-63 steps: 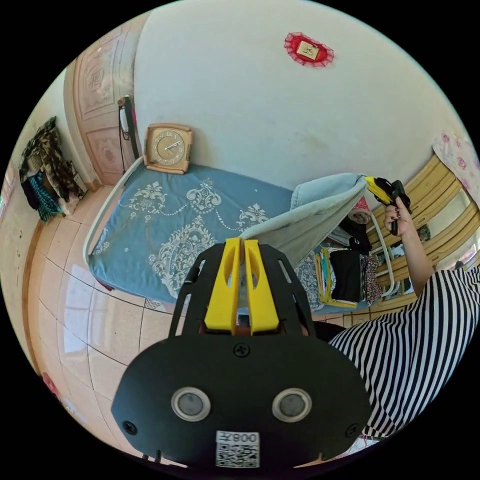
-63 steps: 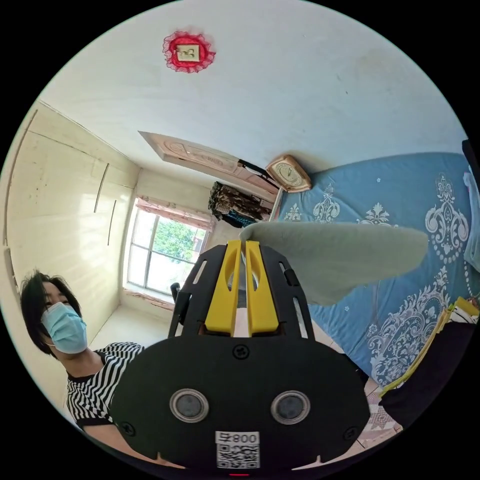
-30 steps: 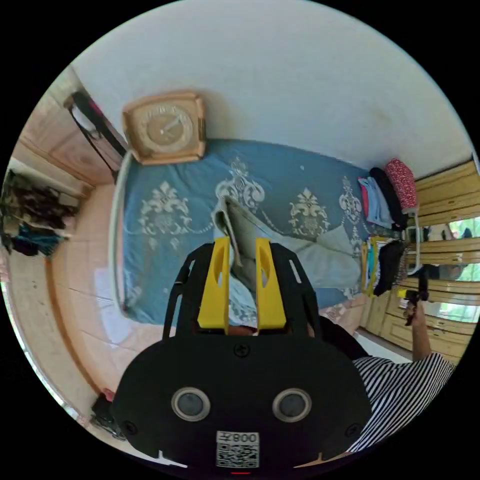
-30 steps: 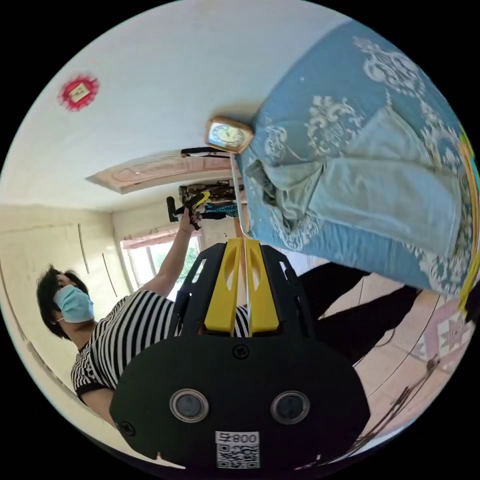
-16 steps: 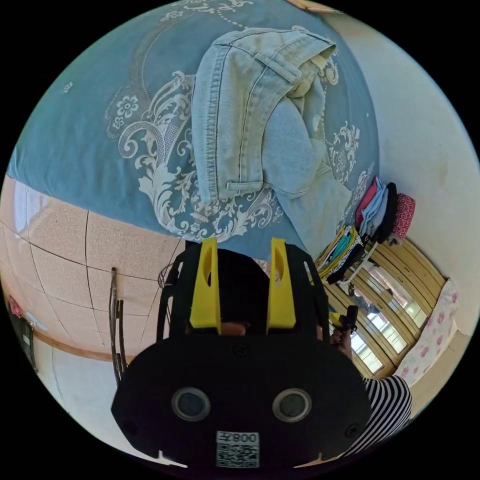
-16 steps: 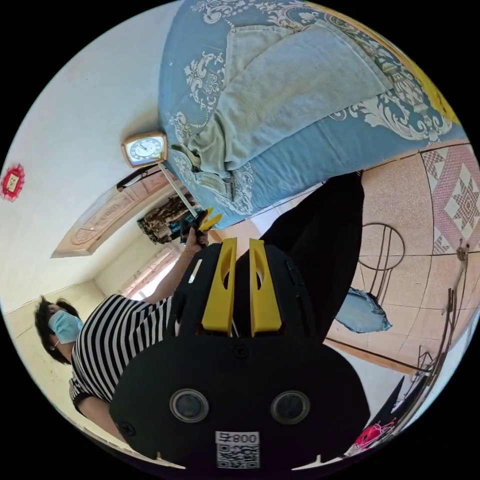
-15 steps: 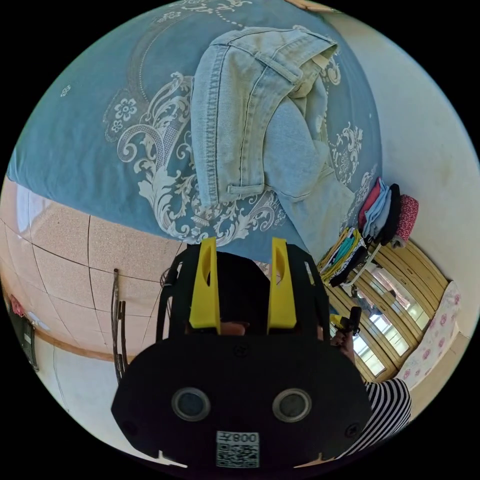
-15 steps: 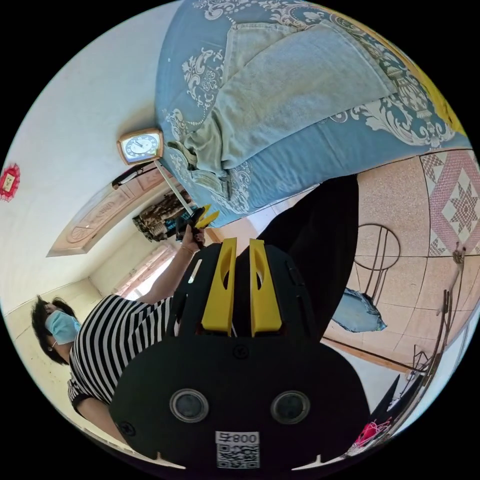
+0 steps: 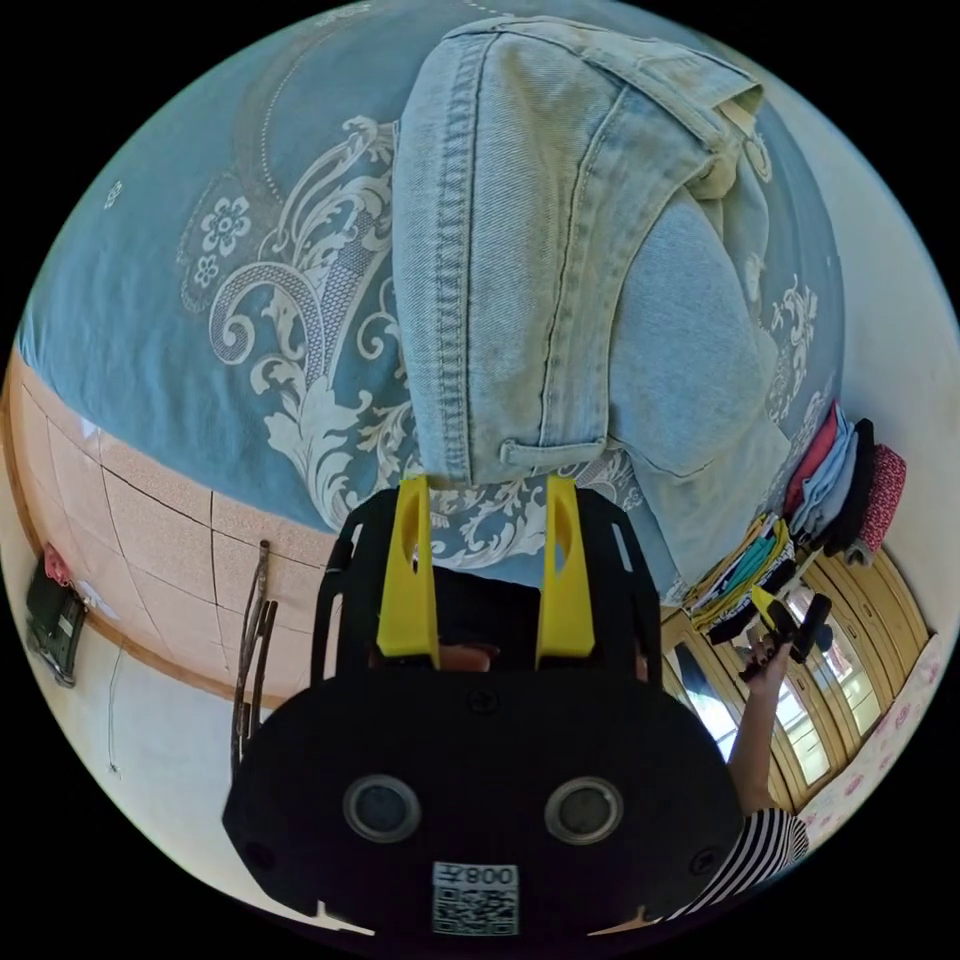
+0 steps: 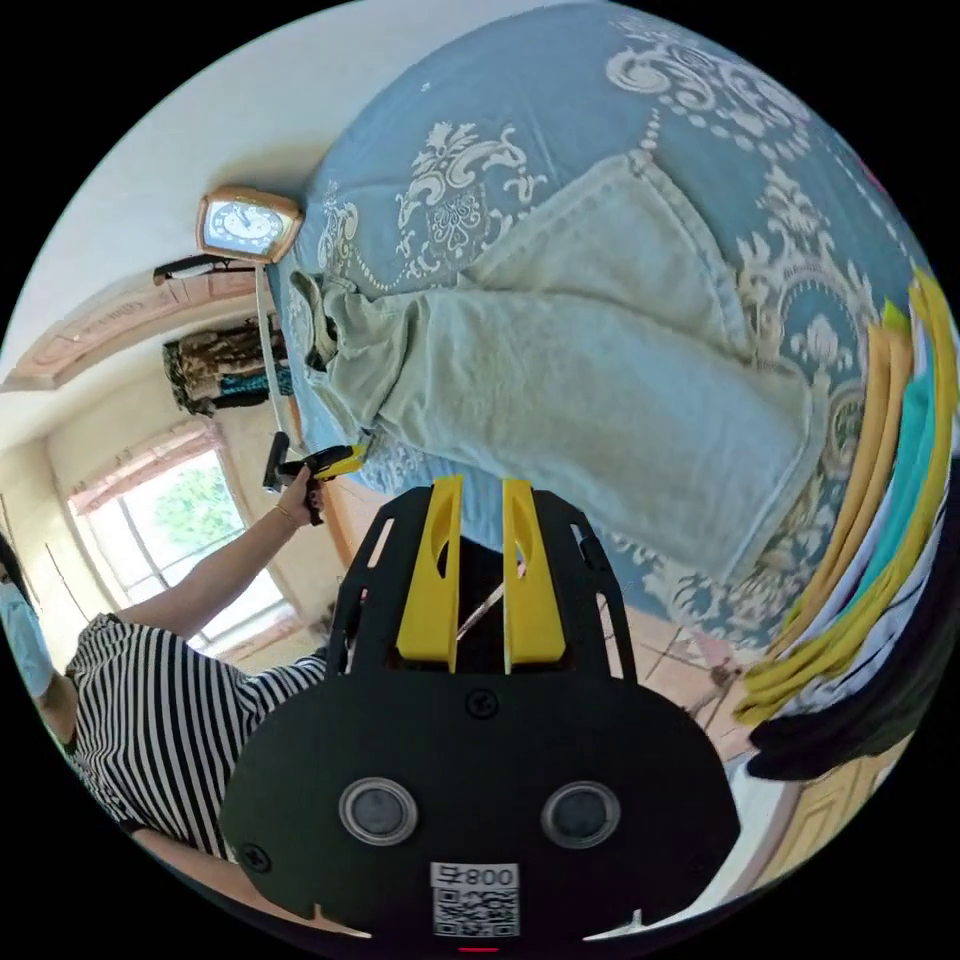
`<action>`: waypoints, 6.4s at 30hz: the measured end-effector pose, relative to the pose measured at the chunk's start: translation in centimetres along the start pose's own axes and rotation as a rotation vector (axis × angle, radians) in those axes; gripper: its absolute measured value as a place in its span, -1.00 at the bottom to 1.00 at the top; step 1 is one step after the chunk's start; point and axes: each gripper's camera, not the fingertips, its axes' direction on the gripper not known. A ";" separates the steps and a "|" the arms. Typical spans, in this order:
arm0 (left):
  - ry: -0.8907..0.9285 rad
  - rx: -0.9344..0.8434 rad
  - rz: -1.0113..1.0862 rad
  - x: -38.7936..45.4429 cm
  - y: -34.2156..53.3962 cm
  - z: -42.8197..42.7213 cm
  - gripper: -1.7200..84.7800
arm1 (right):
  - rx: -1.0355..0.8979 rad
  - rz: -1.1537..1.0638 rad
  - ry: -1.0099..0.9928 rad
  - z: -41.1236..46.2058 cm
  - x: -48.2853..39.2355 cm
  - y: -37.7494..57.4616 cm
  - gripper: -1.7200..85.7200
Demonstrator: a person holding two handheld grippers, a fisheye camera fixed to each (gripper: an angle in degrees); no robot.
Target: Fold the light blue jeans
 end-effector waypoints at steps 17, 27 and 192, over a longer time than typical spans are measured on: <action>-0.112 0.047 0.054 -0.1 2.8 -12.7 -0.80 | -0.163 -0.452 0.605 -1.6 -4.9 -10.7 -0.79; -0.040 0.193 0.074 -0.3 7.8 -24.0 -0.88 | -0.143 -0.498 0.529 -5.9 -6.8 -7.3 -0.92; -0.336 0.100 1.029 4.4 -36.4 17.5 -0.85 | 0.121 0.168 0.359 -4.7 3.1 17.2 -0.86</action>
